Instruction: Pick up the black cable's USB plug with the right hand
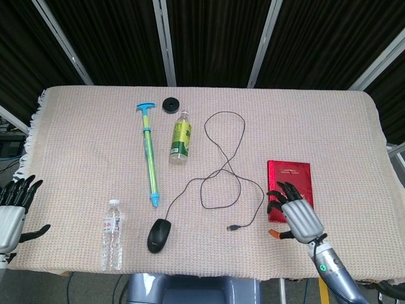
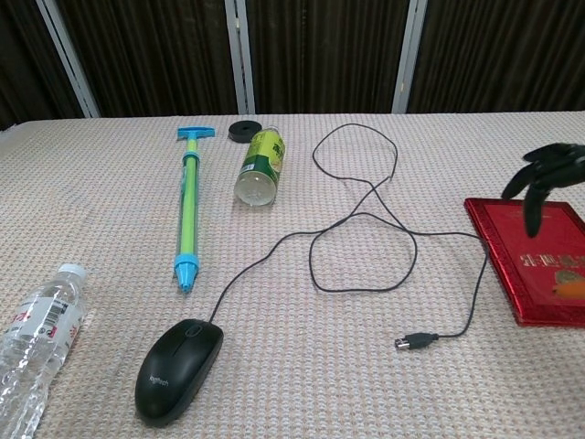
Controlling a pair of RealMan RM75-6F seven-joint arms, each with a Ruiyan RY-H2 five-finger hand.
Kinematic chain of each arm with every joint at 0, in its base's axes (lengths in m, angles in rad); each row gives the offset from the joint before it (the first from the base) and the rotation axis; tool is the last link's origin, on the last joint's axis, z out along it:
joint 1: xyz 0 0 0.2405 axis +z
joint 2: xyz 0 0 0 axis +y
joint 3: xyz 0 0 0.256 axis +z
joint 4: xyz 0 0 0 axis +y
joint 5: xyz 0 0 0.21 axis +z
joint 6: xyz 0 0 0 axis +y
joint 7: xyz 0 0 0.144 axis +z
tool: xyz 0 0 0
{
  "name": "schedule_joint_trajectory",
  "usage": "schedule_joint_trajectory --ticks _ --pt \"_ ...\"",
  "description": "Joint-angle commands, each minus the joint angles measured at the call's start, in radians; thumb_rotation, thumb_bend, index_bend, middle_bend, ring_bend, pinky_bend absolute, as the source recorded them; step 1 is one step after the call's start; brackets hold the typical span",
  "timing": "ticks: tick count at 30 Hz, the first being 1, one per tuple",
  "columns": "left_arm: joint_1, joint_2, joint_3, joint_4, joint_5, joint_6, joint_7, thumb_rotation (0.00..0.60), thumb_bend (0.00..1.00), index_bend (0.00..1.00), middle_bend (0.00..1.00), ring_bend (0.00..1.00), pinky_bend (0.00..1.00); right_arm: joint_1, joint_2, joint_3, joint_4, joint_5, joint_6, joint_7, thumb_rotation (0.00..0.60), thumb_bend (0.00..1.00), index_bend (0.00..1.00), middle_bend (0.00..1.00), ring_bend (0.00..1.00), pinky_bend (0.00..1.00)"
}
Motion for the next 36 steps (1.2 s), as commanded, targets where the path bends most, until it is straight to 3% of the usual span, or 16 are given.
schedule_joint_trajectory --ticks 1,11,24,36 --pt "0.002 0.002 0.001 -0.001 0.001 0.002 -0.006 0.6 0.1 0.07 0.0 0.0 0.0 0.041 -0.099 0.007 0.009 0.078 -0.055 -0.088 0.6 0.09 0.49 0.22 0.03 0.0" --pt "0.005 0.009 0.001 -0.001 -0.004 0.004 -0.027 0.6 0.1 0.08 0.0 0.0 0.0 0.088 -0.247 0.014 0.077 0.189 -0.079 -0.225 0.6 0.11 0.51 0.22 0.03 0.0" --pt "0.007 0.012 0.002 -0.01 -0.017 -0.006 -0.029 0.6 0.1 0.08 0.0 0.0 0.01 0.079 -0.336 -0.022 0.2 0.218 -0.059 -0.2 0.6 0.13 0.48 0.23 0.02 0.0" --pt "0.005 0.017 -0.003 -0.018 -0.042 -0.024 -0.046 0.6 0.1 0.09 0.0 0.0 0.01 0.087 -0.411 -0.026 0.249 0.228 -0.054 -0.193 0.6 0.21 0.5 0.22 0.02 0.0"
